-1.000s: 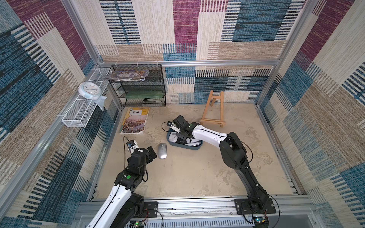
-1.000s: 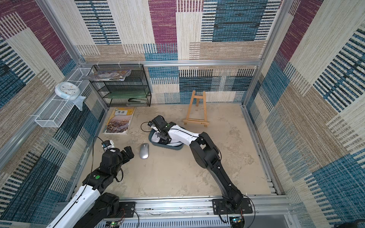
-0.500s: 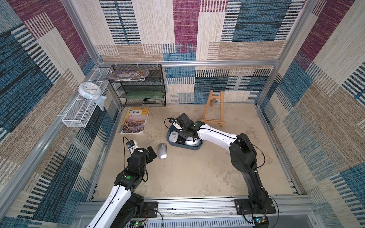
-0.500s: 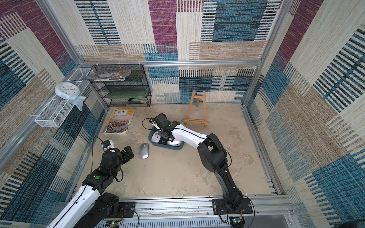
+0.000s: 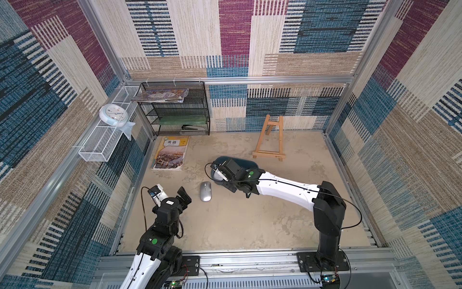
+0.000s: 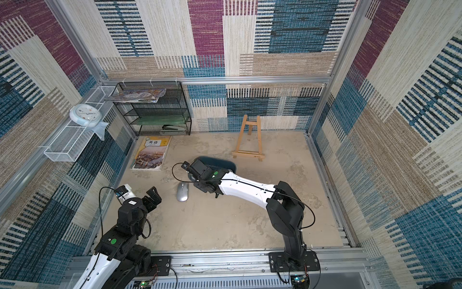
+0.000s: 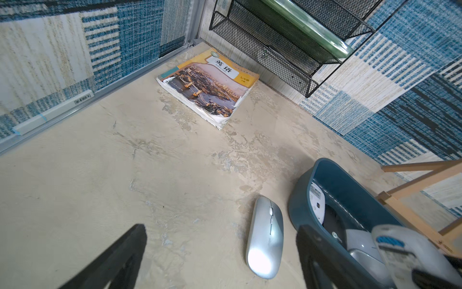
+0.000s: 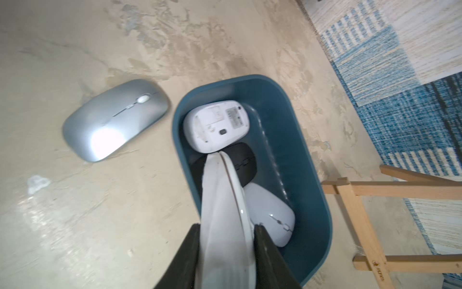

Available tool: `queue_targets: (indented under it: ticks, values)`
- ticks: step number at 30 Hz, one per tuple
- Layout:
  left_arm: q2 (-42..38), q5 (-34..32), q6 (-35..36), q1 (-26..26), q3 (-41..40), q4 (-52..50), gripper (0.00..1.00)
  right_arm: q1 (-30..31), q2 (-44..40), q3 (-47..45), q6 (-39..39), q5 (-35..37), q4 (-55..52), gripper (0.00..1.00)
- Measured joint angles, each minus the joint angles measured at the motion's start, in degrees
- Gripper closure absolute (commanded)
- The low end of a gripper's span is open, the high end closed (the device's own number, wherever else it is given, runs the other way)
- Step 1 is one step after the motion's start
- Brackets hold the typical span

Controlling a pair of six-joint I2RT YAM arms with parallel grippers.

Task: Take out the mouse from the storage box
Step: Place the mouse at the center of the board.

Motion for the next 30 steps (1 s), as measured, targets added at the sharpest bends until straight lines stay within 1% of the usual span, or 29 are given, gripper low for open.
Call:
queue_targets:
  ticks: [6,13,20,26,30]
  values:
    - [-2.4,-1.9,-0.5,0.0,-0.3,-1.5,0.02,6.0,-0.3,-4.4,5.3,1.1,-1.8,0.82]
    - [-3.9,-3.4,-1.1,0.0,-0.7,-2.6,0.02,9.4,1.7,-7.0,11.1,5.8,-2.4,0.83]
    - [-4.2,-4.6,-1.4,0.0,-0.7,-3.4,0.02,10.0,4.7,-6.7,15.7,10.4,-3.1,0.82]
    - [-4.7,-5.1,-1.5,0.0,-0.9,-3.7,0.02,10.2,8.2,-4.7,17.8,13.2,-4.7,0.82]
    - [-5.1,-5.5,-1.5,0.0,-0.9,-3.7,0.02,10.1,10.5,-3.5,18.9,15.0,-5.9,0.8]
